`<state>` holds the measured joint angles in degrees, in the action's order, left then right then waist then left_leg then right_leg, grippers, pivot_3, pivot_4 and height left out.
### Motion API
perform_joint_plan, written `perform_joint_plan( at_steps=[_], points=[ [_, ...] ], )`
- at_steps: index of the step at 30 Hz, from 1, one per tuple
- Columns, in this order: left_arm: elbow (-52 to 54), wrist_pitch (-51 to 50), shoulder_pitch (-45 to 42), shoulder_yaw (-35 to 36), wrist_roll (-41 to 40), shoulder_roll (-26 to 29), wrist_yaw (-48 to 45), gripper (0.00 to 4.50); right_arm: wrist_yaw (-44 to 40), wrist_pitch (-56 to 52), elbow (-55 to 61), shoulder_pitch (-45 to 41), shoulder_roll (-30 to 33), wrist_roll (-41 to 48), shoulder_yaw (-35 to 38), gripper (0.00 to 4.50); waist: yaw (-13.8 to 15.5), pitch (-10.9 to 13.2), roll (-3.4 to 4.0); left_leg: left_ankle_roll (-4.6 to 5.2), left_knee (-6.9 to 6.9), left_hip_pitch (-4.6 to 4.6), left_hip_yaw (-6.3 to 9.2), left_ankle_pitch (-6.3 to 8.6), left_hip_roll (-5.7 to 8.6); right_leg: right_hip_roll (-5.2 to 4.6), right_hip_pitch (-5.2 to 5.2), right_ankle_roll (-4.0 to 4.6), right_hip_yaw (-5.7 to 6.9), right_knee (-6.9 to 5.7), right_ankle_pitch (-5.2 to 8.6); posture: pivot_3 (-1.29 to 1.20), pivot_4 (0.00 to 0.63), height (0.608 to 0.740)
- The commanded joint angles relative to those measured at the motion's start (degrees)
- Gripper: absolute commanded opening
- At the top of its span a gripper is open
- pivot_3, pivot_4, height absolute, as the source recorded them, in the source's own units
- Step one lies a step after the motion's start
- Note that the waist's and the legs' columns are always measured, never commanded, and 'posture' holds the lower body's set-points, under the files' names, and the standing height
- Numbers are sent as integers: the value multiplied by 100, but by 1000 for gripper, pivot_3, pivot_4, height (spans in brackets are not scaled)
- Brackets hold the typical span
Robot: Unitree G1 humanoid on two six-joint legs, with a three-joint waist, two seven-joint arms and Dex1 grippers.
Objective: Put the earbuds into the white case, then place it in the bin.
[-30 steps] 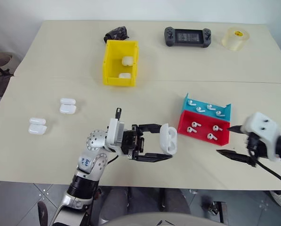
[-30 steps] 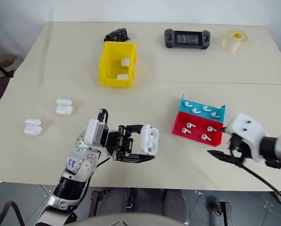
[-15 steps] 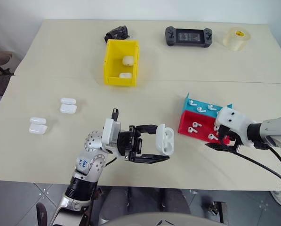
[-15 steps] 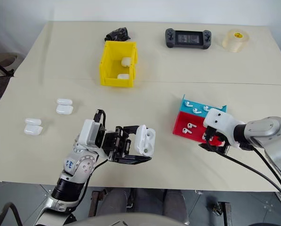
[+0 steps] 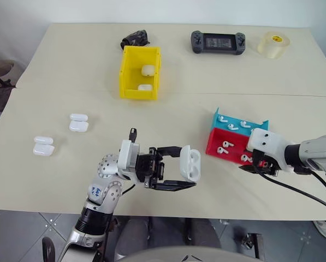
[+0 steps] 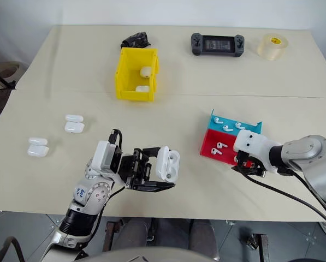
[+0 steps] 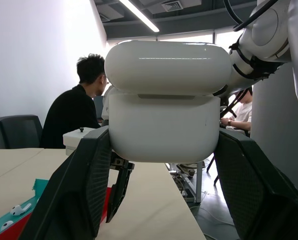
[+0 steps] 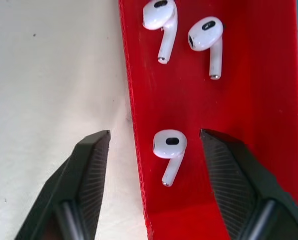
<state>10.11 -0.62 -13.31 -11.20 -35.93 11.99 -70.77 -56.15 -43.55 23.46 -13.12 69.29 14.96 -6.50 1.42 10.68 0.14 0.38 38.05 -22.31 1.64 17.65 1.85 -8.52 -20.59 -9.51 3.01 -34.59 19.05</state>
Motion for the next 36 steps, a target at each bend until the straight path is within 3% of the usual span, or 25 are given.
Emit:
perform_joint_plan(
  at_steps=[1,10,15,29,34,36],
  points=[
    [224,49,6,-13,-24,-2,25,2743,-62,144,31,-39,-18,-138,-2,2936,0,0,0,0,0,0,0,0,1,0,0,0,0,0,0,0,150,740],
    [204,54,-35,-21,-16,-14,30,2743,-113,312,-173,-10,-118,-361,-52,2936,0,0,0,0,0,0,0,0,2,0,0,0,0,0,0,0,150,740],
    [192,40,-50,-24,-26,-17,21,2743,-140,294,-182,-5,-153,-378,-33,1748,-1,0,0,0,0,0,0,0,2,0,0,0,0,-3,0,0,150,740],
    [214,10,-57,-28,-43,0,8,2743,-214,399,-257,43,-141,-487,-8,1748,0,0,0,0,1,1,0,0,3,0,0,0,0,-3,0,0,150,740],
    [204,-10,-74,-21,-57,15,-11,2743,-258,419,-252,50,-154,-495,-3,584,-1,0,0,0,1,1,0,0,3,0,1,0,0,-2,0,0,150,740],
    [198,-21,-83,-19,-64,19,-18,2743,-249,410,-250,13,-178,-496,-4,503,-1,0,0,0,2,1,-1,0,3,0,1,0,0,-2,0,0,150,740]
  ],
)
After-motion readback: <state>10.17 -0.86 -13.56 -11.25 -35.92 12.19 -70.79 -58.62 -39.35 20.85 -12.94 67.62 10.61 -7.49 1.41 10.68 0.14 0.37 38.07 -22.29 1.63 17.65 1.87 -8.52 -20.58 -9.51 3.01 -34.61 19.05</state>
